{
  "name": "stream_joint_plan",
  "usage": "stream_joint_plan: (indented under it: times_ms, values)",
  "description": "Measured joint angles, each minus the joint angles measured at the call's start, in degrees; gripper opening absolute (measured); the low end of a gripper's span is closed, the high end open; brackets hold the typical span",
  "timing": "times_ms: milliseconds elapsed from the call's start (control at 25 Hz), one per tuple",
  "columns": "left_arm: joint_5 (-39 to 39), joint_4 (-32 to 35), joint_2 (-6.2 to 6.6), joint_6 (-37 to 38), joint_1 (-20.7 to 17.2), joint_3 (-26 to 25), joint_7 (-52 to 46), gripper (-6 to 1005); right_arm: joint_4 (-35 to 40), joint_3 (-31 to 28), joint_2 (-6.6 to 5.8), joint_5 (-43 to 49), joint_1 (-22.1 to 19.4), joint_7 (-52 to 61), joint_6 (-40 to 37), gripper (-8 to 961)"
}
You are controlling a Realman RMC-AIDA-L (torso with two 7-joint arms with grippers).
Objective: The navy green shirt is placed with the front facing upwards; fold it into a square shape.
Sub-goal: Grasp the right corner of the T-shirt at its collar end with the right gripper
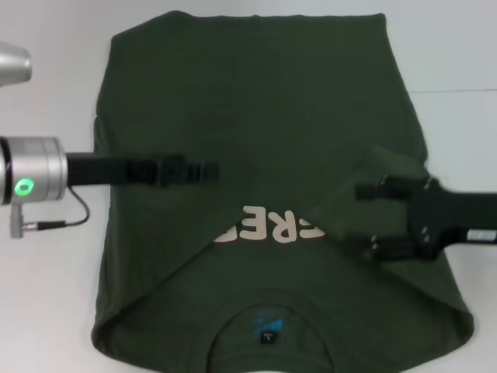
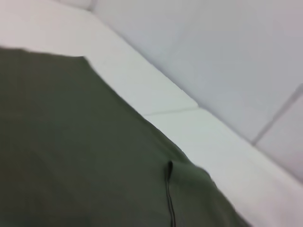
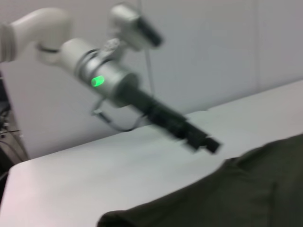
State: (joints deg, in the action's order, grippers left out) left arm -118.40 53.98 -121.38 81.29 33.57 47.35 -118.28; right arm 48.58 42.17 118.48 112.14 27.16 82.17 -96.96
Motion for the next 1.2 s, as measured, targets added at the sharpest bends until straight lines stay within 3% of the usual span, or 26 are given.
stream_joint_plan:
  times_ms: [120,200,400,600,880,1040,1200]
  values:
    - [-2.7,2.8,-0.44,3.1,-1.1,-0.1,5.7,888,4.6,0.1,0.01,0.5,-0.3,5.1,-0.1,941]
    - [-5.3,2.9,-0.47,5.2,-1.0,-0.1,8.2,888,14.1,0.4,0.35,3.8,-0.5,15.8,-0.2,941]
    - [-7.8,2.2,-0.63,6.7,-1.0,-0.1,11.1,888,24.7,0.6,0.85,8.3,-0.4,30.2,-0.5,941]
    - [-7.8,2.2,-0.76,6.8,-1.9,-2.4,11.6,887,34.3,0.3,0.32,19.0,1.0,43.1,-4.1,942]
    - [-6.5,2.0,-0.78,7.8,-2.5,-6.3,11.7,887,36.1,0.0,-0.34,32.6,4.4,49.9,-11.9,941]
    - [-5.7,1.7,-0.74,7.9,-2.4,-7.2,11.7,887,35.8,0.8,0.19,43.0,6.2,51.9,-12.6,940]
    - [-5.5,1.5,-0.78,8.0,-2.1,-7.4,11.8,887,35.5,3.4,0.42,47.4,6.6,53.7,-12.9,940]
